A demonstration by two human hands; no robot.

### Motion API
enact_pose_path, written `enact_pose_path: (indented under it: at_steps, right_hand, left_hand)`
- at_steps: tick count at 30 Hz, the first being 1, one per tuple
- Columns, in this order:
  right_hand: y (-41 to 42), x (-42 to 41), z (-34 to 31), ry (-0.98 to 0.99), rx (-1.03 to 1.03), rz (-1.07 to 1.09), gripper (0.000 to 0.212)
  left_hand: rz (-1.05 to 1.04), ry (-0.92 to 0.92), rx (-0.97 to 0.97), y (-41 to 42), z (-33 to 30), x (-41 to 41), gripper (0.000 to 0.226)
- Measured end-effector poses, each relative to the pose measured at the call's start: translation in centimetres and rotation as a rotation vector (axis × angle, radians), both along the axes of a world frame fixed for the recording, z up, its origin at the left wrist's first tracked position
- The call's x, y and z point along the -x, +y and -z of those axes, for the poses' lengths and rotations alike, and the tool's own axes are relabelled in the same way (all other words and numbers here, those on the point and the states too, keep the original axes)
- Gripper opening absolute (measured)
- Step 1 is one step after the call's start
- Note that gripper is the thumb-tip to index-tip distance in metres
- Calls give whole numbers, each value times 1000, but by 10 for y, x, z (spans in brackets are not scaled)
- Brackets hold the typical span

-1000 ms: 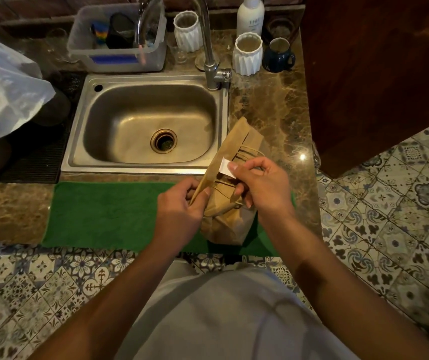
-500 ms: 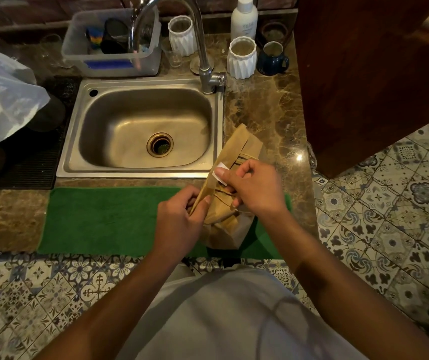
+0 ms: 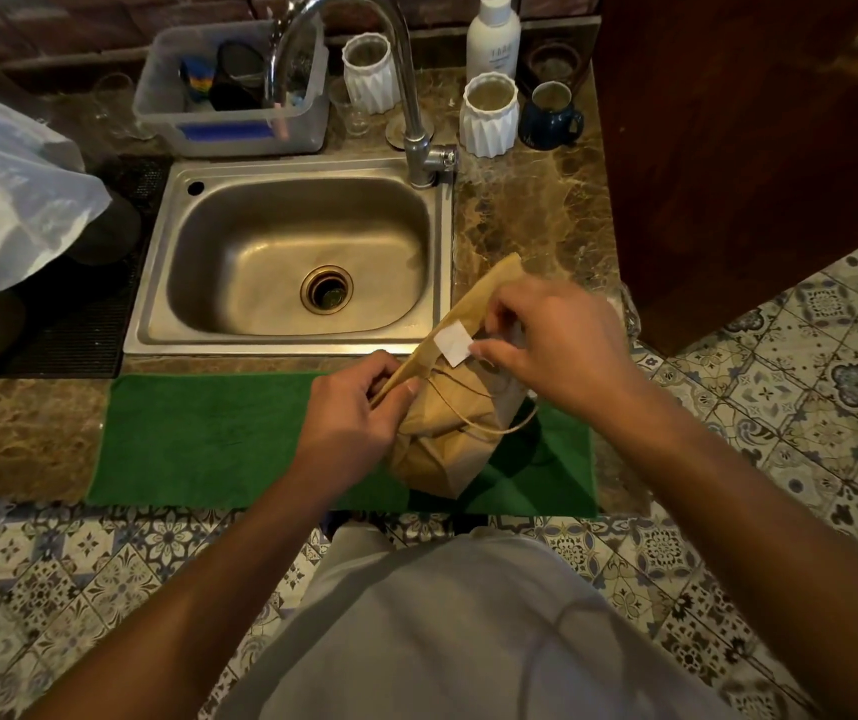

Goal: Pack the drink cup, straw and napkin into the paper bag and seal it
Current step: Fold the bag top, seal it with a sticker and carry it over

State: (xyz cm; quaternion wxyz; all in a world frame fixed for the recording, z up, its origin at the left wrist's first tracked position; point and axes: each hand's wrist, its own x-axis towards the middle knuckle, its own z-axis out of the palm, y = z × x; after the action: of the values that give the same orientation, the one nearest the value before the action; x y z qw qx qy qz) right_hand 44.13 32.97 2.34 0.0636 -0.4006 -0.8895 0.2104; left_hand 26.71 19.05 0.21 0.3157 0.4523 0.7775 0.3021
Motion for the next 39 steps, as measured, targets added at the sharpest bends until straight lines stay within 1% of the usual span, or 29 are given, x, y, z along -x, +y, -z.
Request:
enact_pose_path:
  at_steps: [1, 3, 4, 5, 8, 10, 12, 14, 15, 17, 19, 21, 22, 27, 31, 33, 36, 39]
  right_hand:
    - [6, 1, -5, 8, -51, -55, 31]
    - [21, 6, -11, -32, -100, -185, 56]
    - [29, 11, -11, -73, -107, -255, 61]
    - [36, 15, -9, -114, -105, -319, 60]
    - [48, 26, 1, -183, -69, -438, 43]
    - [50, 32, 5, -154, -31, -460, 35]
    - [52, 35, 7, -110, -7, -459, 31]
    - [56, 35, 7, -86, 14, -449, 31]
    - [57, 34, 7, -80, 21, -445, 31]
    - [57, 33, 6, -67, 40, -439, 31]
    - [55, 33, 6, -54, 62, -437, 30]
    - [53, 34, 7, -67, 61, -438, 30]
    - [52, 34, 8, -77, 60, -437, 30]
    - [50, 28, 9, -158, 22, -435, 37]
    - [49, 29, 8, -226, 15, -463, 44]
    - [49, 28, 5, -171, 62, -460, 42]
    - [48, 27, 3, -60, 132, -484, 33]
    - [46, 25, 3, 22, 162, -497, 39]
  left_hand:
    - [18, -6, 13, 1, -1, 2, 9]
    - [60, -7, 37, 2, -3, 6, 10]
    - [78, 2, 42, 4, -4, 7, 11]
    - [94, 13, 45, 5, -5, 9, 11]
    - [148, 46, 31, 8, -4, 17, 15]
    - [177, 44, 31, 9, -3, 23, 12]
    - [209, 34, 26, 11, -3, 29, 9]
    - [240, 36, 25, 17, -4, 34, 4]
    - [259, 36, 28, 21, -6, 35, 7]
    - [304, 31, 36, 31, -11, 36, 20]
    - [394, 119, 32, 46, -14, 33, 25]
    - [501, 234, 27, 59, -12, 27, 20]
    - [530, 259, 23, 64, -11, 25, 17]
    - [565, 317, -26, 73, -8, 23, 18]
    - [583, 309, -38, 72, -6, 23, 20]
    - [581, 287, -28, 70, -5, 26, 22]
    - [574, 258, -39, 67, -5, 29, 21]
    - [568, 244, -39, 63, -5, 29, 24]
